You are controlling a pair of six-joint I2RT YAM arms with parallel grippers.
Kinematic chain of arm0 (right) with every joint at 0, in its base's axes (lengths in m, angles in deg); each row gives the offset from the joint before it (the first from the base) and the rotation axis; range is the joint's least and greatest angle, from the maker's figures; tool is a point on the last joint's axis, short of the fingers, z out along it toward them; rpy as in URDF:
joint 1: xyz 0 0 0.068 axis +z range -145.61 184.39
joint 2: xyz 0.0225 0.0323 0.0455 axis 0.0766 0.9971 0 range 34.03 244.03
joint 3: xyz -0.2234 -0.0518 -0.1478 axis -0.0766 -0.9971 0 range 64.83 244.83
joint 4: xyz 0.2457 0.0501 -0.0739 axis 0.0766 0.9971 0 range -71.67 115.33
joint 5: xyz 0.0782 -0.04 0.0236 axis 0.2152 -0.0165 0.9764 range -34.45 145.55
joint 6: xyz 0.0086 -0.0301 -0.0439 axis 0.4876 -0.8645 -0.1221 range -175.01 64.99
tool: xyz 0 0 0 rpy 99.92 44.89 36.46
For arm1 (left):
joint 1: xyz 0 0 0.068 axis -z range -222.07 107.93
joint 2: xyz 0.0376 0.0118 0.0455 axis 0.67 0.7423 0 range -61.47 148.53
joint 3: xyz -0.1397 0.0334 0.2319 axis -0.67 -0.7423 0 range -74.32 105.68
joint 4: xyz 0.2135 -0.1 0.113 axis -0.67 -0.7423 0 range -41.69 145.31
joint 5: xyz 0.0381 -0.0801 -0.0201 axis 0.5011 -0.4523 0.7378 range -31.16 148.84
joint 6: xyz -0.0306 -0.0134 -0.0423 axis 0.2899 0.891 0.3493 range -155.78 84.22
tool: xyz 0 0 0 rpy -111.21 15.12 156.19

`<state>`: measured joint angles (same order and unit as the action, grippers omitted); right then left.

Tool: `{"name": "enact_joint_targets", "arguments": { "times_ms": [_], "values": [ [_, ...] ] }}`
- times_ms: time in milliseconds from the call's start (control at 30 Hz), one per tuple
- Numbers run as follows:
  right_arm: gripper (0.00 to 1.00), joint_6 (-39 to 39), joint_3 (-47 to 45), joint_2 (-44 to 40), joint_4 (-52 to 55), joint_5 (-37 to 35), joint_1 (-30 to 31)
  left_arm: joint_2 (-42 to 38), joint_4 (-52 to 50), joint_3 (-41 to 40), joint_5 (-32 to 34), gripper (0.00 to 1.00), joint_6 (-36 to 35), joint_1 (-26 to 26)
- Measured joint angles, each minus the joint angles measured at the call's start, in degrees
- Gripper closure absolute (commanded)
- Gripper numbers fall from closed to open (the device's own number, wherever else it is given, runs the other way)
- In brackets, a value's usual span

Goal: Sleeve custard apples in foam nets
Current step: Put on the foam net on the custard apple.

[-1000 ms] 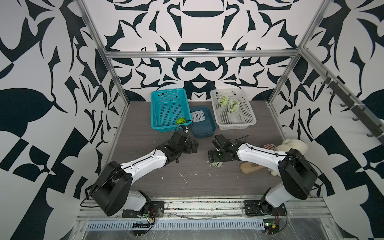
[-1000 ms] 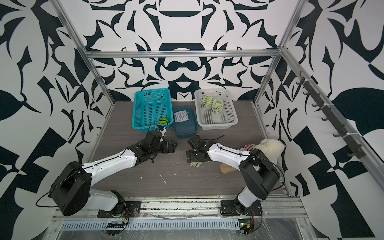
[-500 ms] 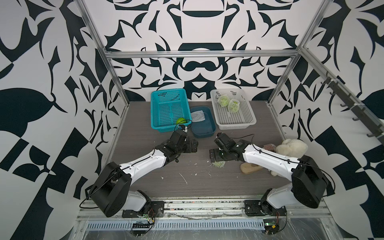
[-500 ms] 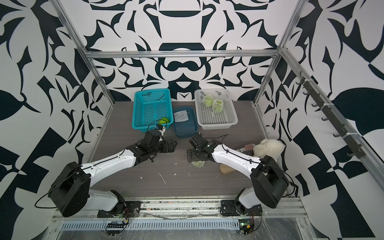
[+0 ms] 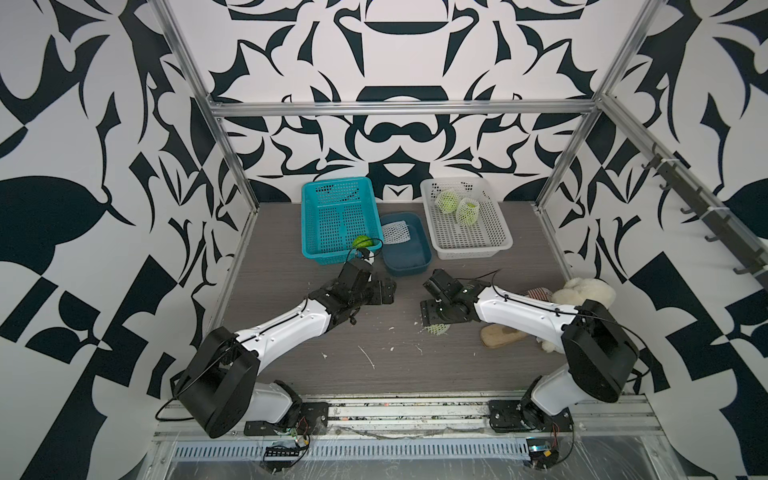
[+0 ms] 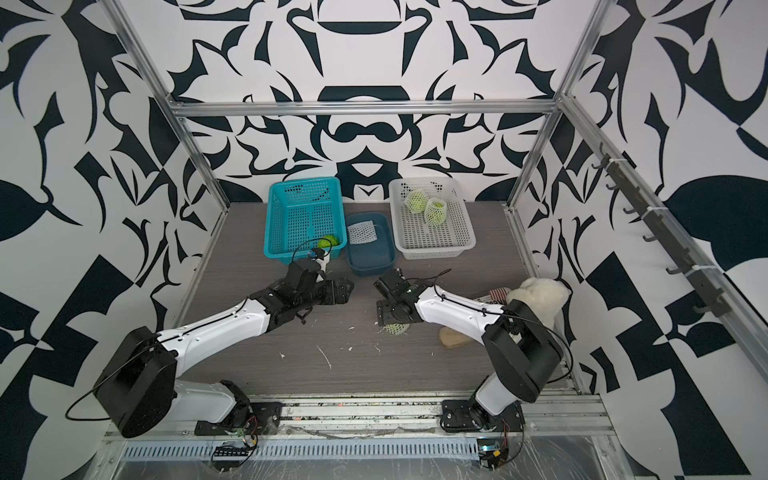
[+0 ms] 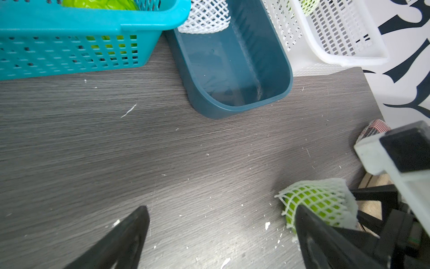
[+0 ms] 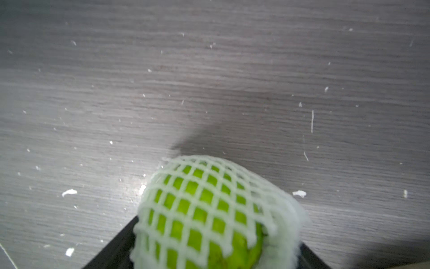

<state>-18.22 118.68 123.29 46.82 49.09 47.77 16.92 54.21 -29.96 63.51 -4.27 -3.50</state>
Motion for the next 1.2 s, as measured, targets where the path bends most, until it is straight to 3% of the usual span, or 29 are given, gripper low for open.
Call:
{"name": "enact_joint_targets", "arguments": {
  "times_ms": [100,400,767,1033,1200],
  "values": [
    [0.20,0.42,0.07,0.52,-0.85,-0.70,0.00,0.00,0.00,0.00,-0.02,0.00,0.02,-0.07],
    [0.01,1.20,0.24,1.01,-1.01,-0.42,0.24,0.00,0.22,-0.79,-0.15,0.00,0.07,-0.37],
    [0.01,3.96,0.00,-6.71,1.38,2.27,0.22,0.00,1.18,-0.85,-1.29,0.00,0.07,-0.70],
    [0.01,5.31,-1.42,-4.48,0.09,2.84,0.15,0.00,1.31,-0.90,-1.73,0.00,0.15,-0.74],
    [0.10,5.60,-1.42,-1.09,-1.33,2.64,0.15,0.00,1.31,-0.90,-1.73,0.00,0.17,-0.74]
  ]
}}
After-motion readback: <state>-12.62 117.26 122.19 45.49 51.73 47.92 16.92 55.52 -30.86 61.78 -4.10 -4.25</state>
